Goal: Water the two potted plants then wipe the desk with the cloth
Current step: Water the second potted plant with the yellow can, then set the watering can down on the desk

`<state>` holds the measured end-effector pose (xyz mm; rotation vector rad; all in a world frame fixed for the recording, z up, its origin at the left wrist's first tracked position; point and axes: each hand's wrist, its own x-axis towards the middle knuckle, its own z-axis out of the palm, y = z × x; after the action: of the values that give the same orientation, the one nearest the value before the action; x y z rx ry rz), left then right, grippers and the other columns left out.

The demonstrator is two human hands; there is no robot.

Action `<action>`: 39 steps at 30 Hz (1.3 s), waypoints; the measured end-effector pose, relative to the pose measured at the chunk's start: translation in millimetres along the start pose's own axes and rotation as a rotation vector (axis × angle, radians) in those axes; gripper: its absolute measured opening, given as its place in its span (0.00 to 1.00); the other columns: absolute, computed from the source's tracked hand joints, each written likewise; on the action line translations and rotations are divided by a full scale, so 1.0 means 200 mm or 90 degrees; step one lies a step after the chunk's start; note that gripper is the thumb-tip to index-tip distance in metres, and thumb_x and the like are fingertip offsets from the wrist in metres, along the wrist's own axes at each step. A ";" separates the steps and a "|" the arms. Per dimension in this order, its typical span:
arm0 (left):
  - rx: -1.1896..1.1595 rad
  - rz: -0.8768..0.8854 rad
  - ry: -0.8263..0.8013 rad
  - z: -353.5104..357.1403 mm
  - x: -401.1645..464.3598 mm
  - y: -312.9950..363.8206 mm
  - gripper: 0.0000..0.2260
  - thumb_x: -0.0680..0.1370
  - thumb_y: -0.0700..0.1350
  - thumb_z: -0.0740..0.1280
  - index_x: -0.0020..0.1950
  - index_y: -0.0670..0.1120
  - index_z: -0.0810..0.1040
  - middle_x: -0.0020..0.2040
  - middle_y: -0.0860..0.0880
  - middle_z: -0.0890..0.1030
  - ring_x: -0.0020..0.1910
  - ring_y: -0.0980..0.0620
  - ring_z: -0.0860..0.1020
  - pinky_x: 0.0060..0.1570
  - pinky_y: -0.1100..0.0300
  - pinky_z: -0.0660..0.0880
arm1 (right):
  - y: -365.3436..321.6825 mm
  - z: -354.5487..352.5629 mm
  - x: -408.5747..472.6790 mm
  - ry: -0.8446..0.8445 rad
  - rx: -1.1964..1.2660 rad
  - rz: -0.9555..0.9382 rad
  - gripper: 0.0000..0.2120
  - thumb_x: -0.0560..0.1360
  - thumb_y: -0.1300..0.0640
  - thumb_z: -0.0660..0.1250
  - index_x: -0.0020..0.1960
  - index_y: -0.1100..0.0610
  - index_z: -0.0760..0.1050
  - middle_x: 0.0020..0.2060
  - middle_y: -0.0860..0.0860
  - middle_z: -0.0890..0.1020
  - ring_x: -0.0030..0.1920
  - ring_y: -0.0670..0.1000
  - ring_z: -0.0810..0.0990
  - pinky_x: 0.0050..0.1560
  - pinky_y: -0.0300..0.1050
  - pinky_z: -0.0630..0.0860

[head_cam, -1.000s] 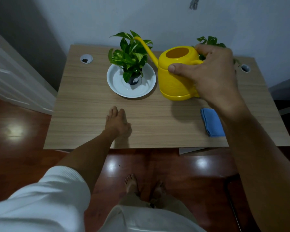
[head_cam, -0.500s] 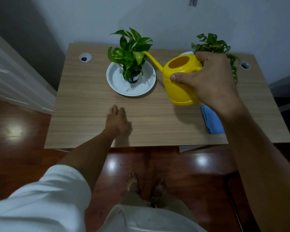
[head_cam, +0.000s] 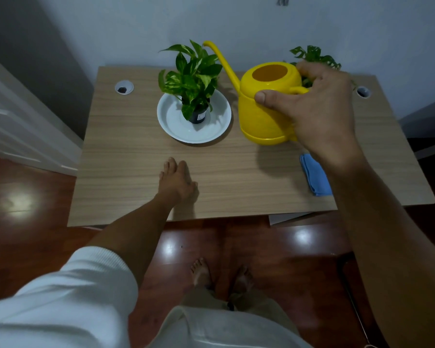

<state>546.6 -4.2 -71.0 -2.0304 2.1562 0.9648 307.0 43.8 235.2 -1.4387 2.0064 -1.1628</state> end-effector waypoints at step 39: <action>0.045 0.147 -0.022 0.57 0.07 1.77 0.37 0.79 0.52 0.69 0.82 0.43 0.57 0.82 0.35 0.57 0.83 0.36 0.52 0.80 0.42 0.54 | 1.28 -0.99 0.21 0.025 0.278 0.053 0.31 0.68 0.54 0.84 0.67 0.47 0.76 0.59 0.44 0.85 0.61 0.45 0.84 0.62 0.53 0.83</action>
<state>177.8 18.5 -23.0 -1.7503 2.4077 0.9210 -0.2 112.7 145.4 -1.1087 1.6791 -1.4868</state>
